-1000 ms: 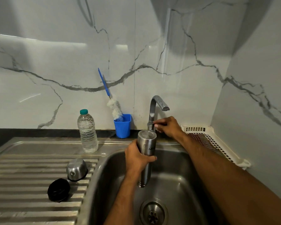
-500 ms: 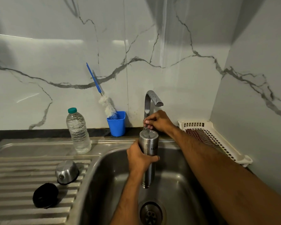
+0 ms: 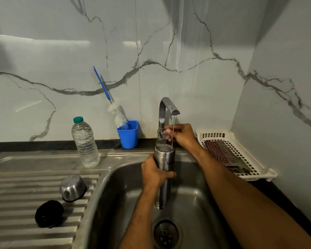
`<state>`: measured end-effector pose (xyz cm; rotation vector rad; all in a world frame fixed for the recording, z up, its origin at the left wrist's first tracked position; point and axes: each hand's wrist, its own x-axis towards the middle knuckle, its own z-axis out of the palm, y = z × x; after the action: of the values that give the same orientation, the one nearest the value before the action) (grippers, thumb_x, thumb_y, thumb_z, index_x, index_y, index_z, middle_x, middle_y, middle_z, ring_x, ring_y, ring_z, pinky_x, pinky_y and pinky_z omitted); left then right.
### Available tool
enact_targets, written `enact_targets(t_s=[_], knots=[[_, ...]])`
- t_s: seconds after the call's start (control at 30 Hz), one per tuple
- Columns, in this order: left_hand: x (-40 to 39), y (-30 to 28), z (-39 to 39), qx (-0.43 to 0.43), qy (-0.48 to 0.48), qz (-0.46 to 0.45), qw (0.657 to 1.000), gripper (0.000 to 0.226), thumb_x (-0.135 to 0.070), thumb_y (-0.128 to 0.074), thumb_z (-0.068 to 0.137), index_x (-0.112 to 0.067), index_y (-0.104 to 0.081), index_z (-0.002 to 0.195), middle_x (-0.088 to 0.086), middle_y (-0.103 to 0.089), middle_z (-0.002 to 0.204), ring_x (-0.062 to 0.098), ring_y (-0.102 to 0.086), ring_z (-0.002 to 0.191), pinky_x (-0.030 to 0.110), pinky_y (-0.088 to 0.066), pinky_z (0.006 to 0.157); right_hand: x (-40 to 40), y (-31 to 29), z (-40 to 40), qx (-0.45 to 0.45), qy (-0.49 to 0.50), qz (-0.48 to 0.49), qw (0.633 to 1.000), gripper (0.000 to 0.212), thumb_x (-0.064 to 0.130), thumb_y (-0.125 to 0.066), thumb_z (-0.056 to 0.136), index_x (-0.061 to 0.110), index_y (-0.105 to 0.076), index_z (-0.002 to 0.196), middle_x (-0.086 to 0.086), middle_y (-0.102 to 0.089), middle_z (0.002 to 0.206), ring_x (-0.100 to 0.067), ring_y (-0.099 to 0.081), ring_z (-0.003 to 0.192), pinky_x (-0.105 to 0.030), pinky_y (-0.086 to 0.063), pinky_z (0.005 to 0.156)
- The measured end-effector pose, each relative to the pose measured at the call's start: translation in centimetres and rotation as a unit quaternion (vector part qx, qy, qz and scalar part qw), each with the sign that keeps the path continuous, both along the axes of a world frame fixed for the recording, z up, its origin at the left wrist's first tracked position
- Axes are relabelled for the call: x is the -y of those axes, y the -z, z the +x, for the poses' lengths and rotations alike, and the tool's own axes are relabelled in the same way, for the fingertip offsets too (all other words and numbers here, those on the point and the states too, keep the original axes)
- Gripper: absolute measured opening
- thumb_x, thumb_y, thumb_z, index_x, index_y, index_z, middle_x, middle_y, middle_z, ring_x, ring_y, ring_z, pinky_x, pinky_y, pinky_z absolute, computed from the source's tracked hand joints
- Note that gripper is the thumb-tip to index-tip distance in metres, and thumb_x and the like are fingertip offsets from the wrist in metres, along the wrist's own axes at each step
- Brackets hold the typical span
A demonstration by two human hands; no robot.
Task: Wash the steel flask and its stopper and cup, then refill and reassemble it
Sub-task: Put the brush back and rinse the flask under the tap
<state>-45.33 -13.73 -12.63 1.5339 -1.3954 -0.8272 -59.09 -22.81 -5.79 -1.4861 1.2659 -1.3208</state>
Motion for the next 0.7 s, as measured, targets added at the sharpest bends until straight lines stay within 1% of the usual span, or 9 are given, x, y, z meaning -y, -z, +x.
enact_targets(t_s=[0.07, 0.17, 0.23, 0.3, 0.4, 0.43, 0.5, 0.57, 0.7], knots=[[-0.1, 0.0, 0.0, -0.004, 0.006, -0.005, 1.000, 0.082, -0.017, -0.098, 0.054, -0.018, -0.057, 0.125, -0.002, -0.064, 0.121, 0.016, -0.061, 0.113, 0.030, -0.052, 0.096, -1.5, 1.1, -0.7, 0.069, 0.012, 0.039, 0.997, 0.011, 0.007, -0.066, 0.096, 0.011, -0.076, 0.095, -0.010, -0.079, 0.090, -0.024, -0.072, 0.081, -0.044, -0.061, 0.085], [-0.5, -0.3, -0.2, -0.028, 0.016, -0.017, 0.999, 0.084, -0.013, -0.096, 0.059, -0.017, -0.051, 0.129, -0.001, -0.060, 0.125, 0.018, -0.058, 0.118, 0.033, -0.051, 0.099, -5.2, 2.2, -1.0, 0.124, -0.016, 0.106, 0.986, 0.020, 0.022, -0.061, 0.100, 0.008, -0.075, 0.104, -0.007, -0.079, 0.098, -0.022, -0.074, 0.093, -0.038, -0.061, 0.079], [-0.9, -0.8, -0.1, -0.052, 0.027, -0.025, 0.998, 0.085, -0.009, -0.095, 0.061, -0.015, -0.044, 0.128, -0.003, -0.057, 0.123, 0.016, -0.056, 0.115, 0.028, -0.050, 0.095, -7.8, 2.6, -0.7, 0.129, -0.046, 0.135, 0.981, 0.028, 0.032, -0.057, 0.102, 0.012, -0.075, 0.110, -0.004, -0.078, 0.104, -0.018, -0.074, 0.097, -0.034, -0.059, 0.078], [-1.2, -1.3, -0.1, -0.069, 0.038, -0.031, 0.996, 0.085, -0.007, -0.095, 0.060, -0.016, -0.043, 0.128, -0.004, -0.057, 0.121, 0.014, -0.057, 0.113, 0.024, -0.049, 0.090, -9.9, 3.1, -0.3, 0.139, -0.067, 0.129, 0.980, 0.028, 0.034, -0.054, 0.103, 0.018, -0.073, 0.118, -0.001, -0.077, 0.110, -0.015, -0.073, 0.102, -0.032, -0.057, 0.078], [-1.7, -1.4, 0.0, -0.078, 0.041, -0.046, 0.995, 0.081, -0.010, -0.096, 0.058, -0.018, -0.049, 0.125, -0.009, -0.059, 0.115, 0.010, -0.058, 0.107, 0.028, -0.053, 0.090, -11.4, 4.4, 0.1, 0.120, -0.055, 0.108, 0.985, 0.029, 0.030, -0.056, 0.103, 0.026, -0.065, 0.130, 0.003, -0.074, 0.120, -0.013, -0.069, 0.112, -0.027, -0.056, 0.083], [-1.8, -1.4, 0.0, -0.078, 0.042, -0.051, 0.995, 0.078, -0.010, -0.096, 0.059, -0.020, -0.052, 0.123, -0.011, -0.060, 0.111, 0.009, -0.059, 0.105, 0.031, -0.055, 0.090, -11.6, 5.0, 0.1, 0.118, -0.055, 0.108, 0.986, 0.032, 0.031, -0.058, 0.102, 0.028, -0.063, 0.133, 0.005, -0.072, 0.123, -0.013, -0.068, 0.115, -0.030, -0.057, 0.088], [-2.0, -1.4, 0.1, -0.083, 0.047, -0.057, 0.994, 0.070, -0.010, -0.094, 0.061, -0.024, -0.055, 0.118, -0.015, -0.061, 0.106, 0.007, -0.060, 0.102, 0.034, -0.057, 0.090, -11.9, 5.9, 0.0, 0.115, -0.062, 0.115, 0.985, 0.037, 0.037, -0.061, 0.100, 0.033, -0.060, 0.136, 0.005, -0.071, 0.125, -0.016, -0.066, 0.118, -0.045, -0.054, 0.100], [-2.0, -1.4, 0.2, -0.100, 0.053, -0.056, 0.992, 0.066, -0.011, -0.093, 0.064, -0.025, -0.058, 0.118, -0.014, -0.063, 0.107, 0.007, -0.061, 0.103, 0.035, -0.058, 0.089, -11.8, 6.1, -0.2, 0.100, -0.066, 0.122, 0.985, 0.038, 0.042, -0.063, 0.097, 0.034, -0.061, 0.134, 0.004, -0.072, 0.123, -0.017, -0.067, 0.117, -0.055, -0.050, 0.104], [-1.9, -1.8, 0.2, -0.172, 0.054, -0.044, 0.983, 0.072, -0.010, -0.090, 0.069, -0.021, -0.055, 0.131, -0.008, -0.065, 0.116, 0.010, -0.064, 0.106, 0.027, -0.056, 0.081, -11.6, 5.6, -0.4, 0.129, -0.092, 0.123, 0.980, 0.047, 0.044, -0.065, 0.095, 0.030, -0.058, 0.138, 0.000, -0.072, 0.125, -0.018, -0.069, 0.115, -0.052, -0.051, 0.104]])
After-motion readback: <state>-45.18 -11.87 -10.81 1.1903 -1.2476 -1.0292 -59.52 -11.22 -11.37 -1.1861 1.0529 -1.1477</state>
